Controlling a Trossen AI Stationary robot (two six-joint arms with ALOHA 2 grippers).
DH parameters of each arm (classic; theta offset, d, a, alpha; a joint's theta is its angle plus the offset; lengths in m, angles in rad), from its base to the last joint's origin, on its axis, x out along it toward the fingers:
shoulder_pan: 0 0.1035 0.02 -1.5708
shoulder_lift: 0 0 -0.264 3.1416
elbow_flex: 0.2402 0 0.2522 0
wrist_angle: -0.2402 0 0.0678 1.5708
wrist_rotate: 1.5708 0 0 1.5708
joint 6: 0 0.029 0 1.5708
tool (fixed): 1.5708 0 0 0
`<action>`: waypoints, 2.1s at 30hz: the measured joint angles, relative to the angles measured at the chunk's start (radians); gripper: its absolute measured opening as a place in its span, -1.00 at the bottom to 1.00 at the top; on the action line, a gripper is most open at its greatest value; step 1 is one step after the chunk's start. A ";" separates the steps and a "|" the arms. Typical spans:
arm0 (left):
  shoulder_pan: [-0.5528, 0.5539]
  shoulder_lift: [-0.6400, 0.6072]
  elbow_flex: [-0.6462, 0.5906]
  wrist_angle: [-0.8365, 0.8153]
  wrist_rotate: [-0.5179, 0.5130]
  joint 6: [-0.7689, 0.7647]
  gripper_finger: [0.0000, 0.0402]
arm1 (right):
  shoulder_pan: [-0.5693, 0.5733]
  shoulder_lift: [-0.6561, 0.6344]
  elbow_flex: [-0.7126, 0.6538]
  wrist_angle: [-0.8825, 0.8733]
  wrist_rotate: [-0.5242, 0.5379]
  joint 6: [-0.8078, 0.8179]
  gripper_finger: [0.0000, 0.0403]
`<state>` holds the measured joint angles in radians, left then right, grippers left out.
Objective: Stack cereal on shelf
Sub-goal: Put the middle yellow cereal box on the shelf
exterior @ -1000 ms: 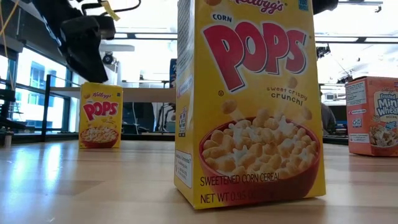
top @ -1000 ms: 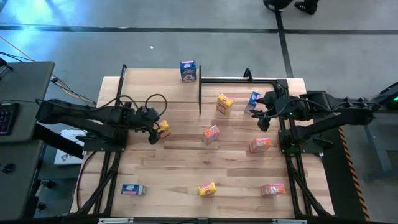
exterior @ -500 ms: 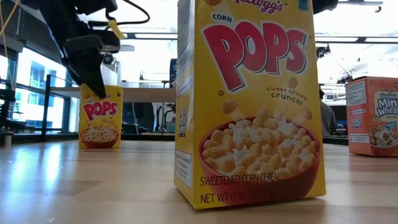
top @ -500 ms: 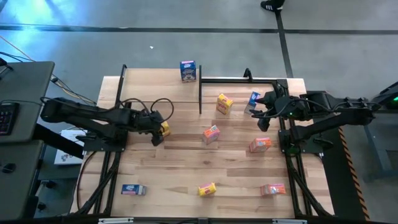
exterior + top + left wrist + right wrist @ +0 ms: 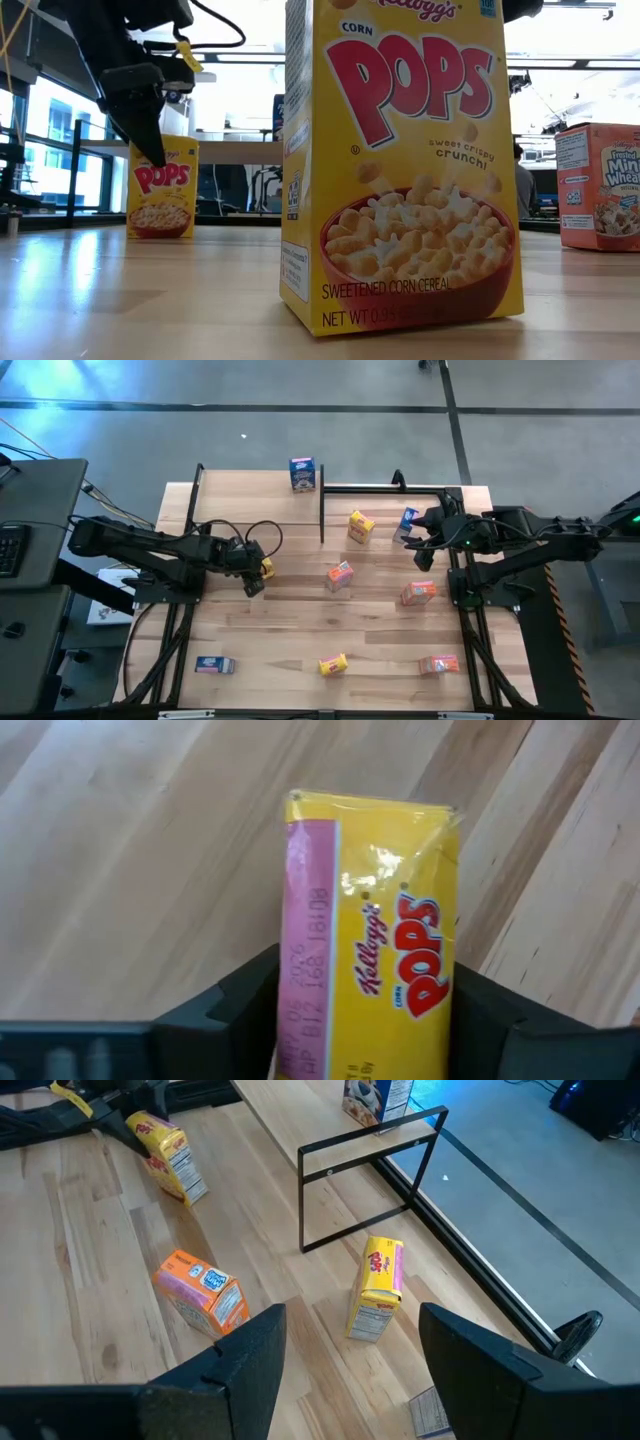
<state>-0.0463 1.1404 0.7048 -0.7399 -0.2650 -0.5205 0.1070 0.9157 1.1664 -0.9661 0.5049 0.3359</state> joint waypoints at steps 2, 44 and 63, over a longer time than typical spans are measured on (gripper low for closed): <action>0.000 0.000 0.000 0.000 0.002 0.006 -0.09 | 0.000 0.000 0.000 0.000 0.000 0.000 0.10; 0.346 -0.009 0.542 -0.201 0.018 0.721 -0.23 | 0.000 -0.001 -0.124 0.089 -0.009 -0.001 0.10; 0.683 0.054 0.631 -0.177 0.108 1.083 -0.23 | 0.000 -0.001 -0.162 0.146 -0.017 0.004 0.10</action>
<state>0.6369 1.1948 1.3361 -0.9172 -0.1566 0.5621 0.1070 0.9150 1.0042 -0.8204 0.4880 0.3400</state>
